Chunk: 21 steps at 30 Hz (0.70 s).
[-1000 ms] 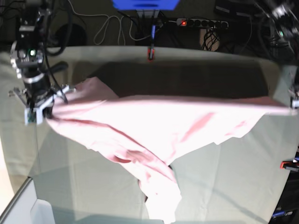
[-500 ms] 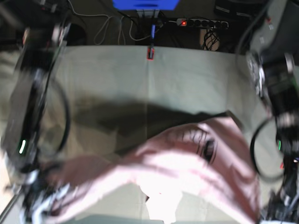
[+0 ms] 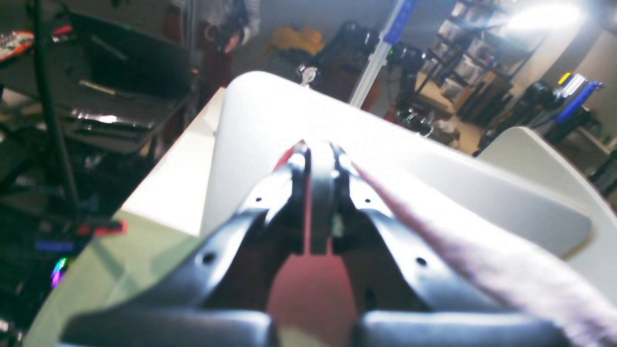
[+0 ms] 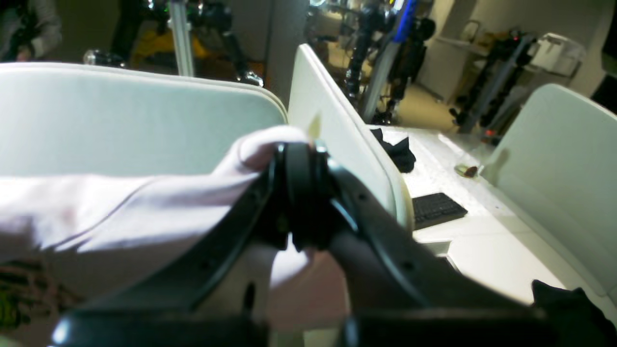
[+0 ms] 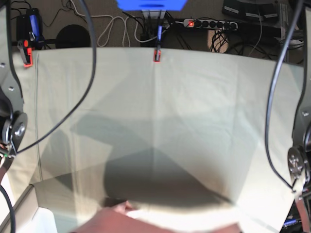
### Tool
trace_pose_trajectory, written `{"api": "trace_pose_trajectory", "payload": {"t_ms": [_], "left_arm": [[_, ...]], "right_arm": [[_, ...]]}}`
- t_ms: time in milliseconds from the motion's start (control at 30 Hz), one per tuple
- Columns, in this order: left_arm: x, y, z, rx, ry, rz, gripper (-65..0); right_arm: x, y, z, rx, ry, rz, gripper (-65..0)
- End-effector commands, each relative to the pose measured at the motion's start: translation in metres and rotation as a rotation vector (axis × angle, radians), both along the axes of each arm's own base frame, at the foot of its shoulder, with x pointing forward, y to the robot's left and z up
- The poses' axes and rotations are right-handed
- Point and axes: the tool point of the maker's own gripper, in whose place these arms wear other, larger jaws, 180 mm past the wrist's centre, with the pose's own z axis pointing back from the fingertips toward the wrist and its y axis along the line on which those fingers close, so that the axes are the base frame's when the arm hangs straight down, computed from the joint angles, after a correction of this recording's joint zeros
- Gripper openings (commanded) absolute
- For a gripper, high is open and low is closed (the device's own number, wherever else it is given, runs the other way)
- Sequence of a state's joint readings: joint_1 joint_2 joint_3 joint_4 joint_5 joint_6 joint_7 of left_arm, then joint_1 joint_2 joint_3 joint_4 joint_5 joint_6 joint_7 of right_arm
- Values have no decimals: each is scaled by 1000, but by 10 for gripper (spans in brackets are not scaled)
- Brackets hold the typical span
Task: Layout the t-shirt on the table in an organized manner, then fold the t-shirt properly
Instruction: 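Swing the held t-shirt forward with both grippers and lay it flat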
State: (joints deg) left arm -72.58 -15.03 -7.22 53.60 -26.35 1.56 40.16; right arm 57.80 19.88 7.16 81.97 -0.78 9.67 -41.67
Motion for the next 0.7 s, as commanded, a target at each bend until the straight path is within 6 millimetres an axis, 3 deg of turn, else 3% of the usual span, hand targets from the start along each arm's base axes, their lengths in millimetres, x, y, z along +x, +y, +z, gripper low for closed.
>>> {"api": "trace_pose_trajectory", "payload": {"t_ms": [0, 67, 133, 200, 300, 500, 667], "left_arm": [[-5, 0, 34, -1, -81, 2, -650], [-10, 3, 33, -1, -94, 9, -650], [-14, 5, 1, 11, -65, 14, -650], [-22, 17, -43, 24, -12, 37, -650], [-39, 28, -113, 33, 80, 58, -650], [-104, 63, -235, -16, 245, 148, -650], [-164, 72, -307, 12, 378, 178, -650]], "right_arm": [[-11, -4, 19, -23, -60, -10, -650], [-19, -1, -4, -48, -26, -12, -650], [-30, -1, -34, -60, 14, -18, -650], [-43, -3, -67, -48, 54, -25, -650], [-59, 10, -118, -5, 118, -9, -650], [-101, 30, -226, 61, 322, 8, -650], [-144, 36, -265, 73, 409, -4, -650]]}}
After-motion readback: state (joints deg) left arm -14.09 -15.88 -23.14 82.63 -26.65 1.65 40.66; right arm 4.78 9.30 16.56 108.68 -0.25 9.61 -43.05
